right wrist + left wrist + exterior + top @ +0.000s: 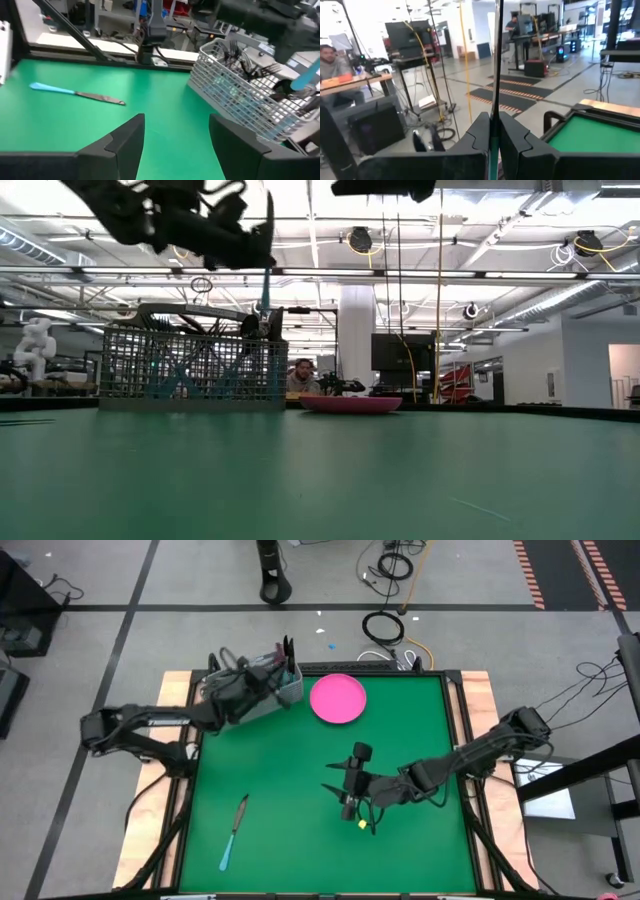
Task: Sort silverware
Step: Put the blue knife into the gray silverware holder
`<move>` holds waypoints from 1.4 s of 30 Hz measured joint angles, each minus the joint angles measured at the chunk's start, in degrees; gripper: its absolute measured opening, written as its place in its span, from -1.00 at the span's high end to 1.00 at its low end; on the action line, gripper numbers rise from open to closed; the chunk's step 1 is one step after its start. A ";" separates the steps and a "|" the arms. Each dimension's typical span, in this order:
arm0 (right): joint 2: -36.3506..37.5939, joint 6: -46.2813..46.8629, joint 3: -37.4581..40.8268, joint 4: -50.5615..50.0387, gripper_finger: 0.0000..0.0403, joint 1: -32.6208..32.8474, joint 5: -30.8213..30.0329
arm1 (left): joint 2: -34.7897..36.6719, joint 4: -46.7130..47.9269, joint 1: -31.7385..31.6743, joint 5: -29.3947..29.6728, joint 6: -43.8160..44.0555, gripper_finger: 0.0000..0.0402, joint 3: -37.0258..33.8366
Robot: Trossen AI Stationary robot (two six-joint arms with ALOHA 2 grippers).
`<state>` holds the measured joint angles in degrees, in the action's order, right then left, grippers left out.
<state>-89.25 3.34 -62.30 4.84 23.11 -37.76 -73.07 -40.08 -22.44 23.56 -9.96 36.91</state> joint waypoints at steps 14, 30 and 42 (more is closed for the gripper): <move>0.00 7.30 0.00 -10.80 -0.04 -3.58 0.32 | -13.74 0.60 -6.46 -1.10 3.28 0.93 8.37; -0.02 9.52 0.02 -10.95 -0.04 -2.95 0.33 | -17.72 3.64 -7.14 1.02 8.13 0.77 8.32; -0.02 9.50 0.02 -10.75 -0.04 -2.95 0.34 | -16.42 5.83 -7.06 2.59 7.84 0.69 8.32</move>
<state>-89.27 12.84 -62.28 -5.91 20.16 -37.42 -89.48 -34.26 -29.50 26.15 -2.12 45.23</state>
